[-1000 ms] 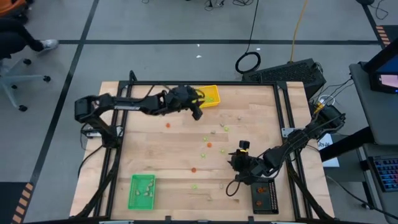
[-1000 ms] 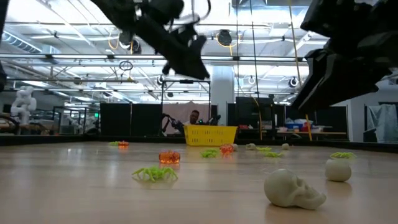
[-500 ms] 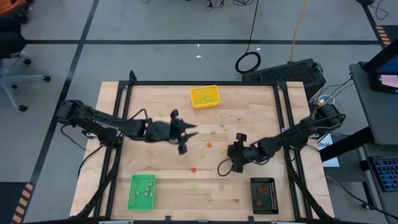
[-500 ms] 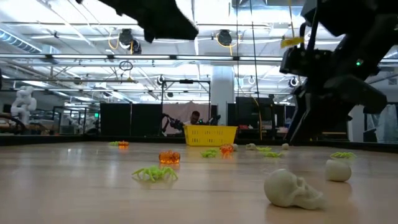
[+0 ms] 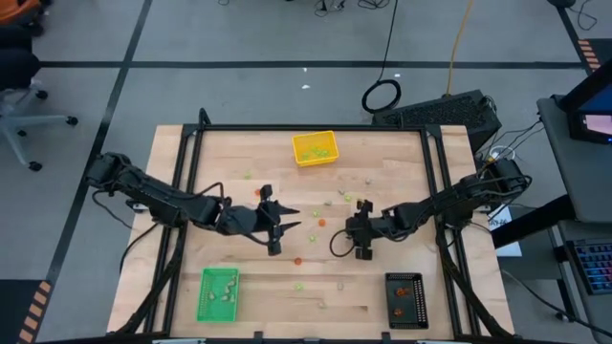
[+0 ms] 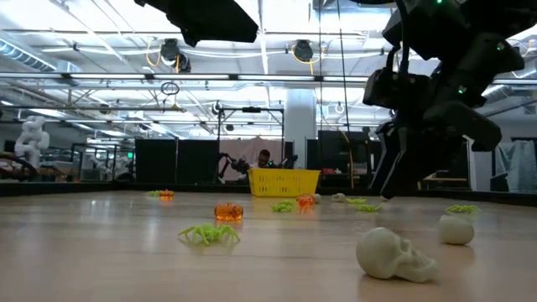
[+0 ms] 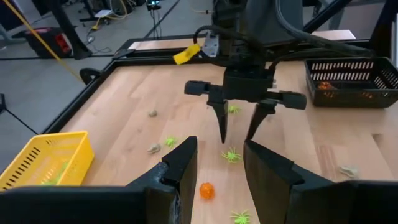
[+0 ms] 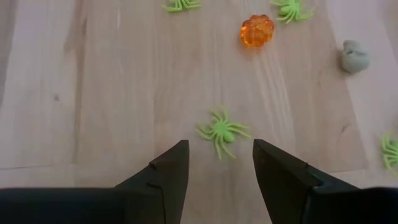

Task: Sort Halloween decoration
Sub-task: Put the green spider toy into the yellow bin

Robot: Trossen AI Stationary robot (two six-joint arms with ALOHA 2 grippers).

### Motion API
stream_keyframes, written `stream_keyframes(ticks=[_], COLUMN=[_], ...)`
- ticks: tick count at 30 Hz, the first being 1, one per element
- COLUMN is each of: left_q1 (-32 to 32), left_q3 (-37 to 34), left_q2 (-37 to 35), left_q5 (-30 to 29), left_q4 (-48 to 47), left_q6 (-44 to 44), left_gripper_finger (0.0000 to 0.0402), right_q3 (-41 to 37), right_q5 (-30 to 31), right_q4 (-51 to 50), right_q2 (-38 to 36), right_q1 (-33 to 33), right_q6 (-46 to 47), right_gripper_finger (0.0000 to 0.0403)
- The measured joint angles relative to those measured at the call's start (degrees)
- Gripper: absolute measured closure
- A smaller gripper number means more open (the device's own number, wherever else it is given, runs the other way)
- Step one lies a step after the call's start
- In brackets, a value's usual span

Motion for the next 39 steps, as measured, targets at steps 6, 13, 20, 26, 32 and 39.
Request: stream_keyframes(ticks=[6, 13, 20, 26, 32, 39], left_q1=[-0.53, -0.53, -0.93, -1.29, -1.27, -1.27], left_q3=[0.02, 0.04, 0.09, 0.09, 0.09, 0.09], left_q2=[0.0, 0.02, 0.02, 0.04, 0.47, 2.77], left_q5=[-0.21, -0.22, -0.24, -0.24, -0.24, -0.22], left_q4=[0.0, -0.02, -0.35, -0.39, -0.45, -0.55], left_q6=[-0.01, -0.26, -0.22, -0.17, -0.22, -0.31], left_gripper_finger=[0.0269, 0.0269, 0.0269, 0.0269, 0.0269, 0.0269], right_q3=[0.0, 0.11, 0.28, 0.2, 0.15, 0.0], right_q5=[-0.01, -2.75, -2.76, -2.91, -2.87, -2.84], right_q4=[-0.08, 1.86, 4.31, 3.91, 3.86, 7.75], right_q2=[0.22, 4.73, 7.67, 7.8, 7.91, 7.98], right_q1=[-1.16, -2.36, -2.43, -2.41, -2.41, -2.25], right_q6=[-1.62, -1.7, 0.18, 0.35, 0.12, -2.22], right_gripper_finger=[0.0234, 0.0234, 0.0247, 0.0307, 0.0385, 0.0402])
